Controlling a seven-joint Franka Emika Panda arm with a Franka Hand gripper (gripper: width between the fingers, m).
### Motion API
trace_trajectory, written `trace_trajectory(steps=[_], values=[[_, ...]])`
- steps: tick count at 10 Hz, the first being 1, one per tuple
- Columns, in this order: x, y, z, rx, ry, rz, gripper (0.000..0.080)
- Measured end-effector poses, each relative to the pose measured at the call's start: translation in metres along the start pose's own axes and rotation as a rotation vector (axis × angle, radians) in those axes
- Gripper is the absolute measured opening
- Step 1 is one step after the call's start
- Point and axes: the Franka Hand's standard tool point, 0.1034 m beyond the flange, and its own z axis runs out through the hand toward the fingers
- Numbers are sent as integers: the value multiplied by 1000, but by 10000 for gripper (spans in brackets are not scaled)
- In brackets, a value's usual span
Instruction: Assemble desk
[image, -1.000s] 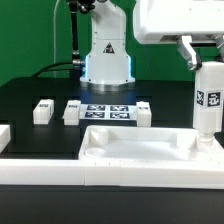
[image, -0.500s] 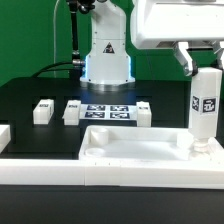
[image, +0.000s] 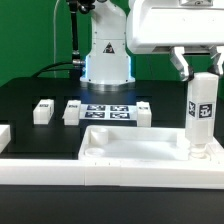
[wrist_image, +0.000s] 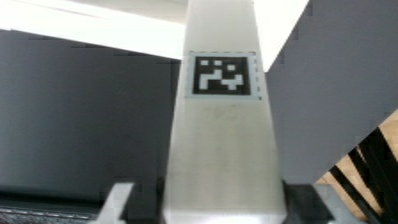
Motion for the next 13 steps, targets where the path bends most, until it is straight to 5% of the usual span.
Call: trace_trajectory(steps=[11, 13], values=[[0, -11, 16, 1, 72, 1, 290], [0, -11, 16, 1, 72, 1, 530]])
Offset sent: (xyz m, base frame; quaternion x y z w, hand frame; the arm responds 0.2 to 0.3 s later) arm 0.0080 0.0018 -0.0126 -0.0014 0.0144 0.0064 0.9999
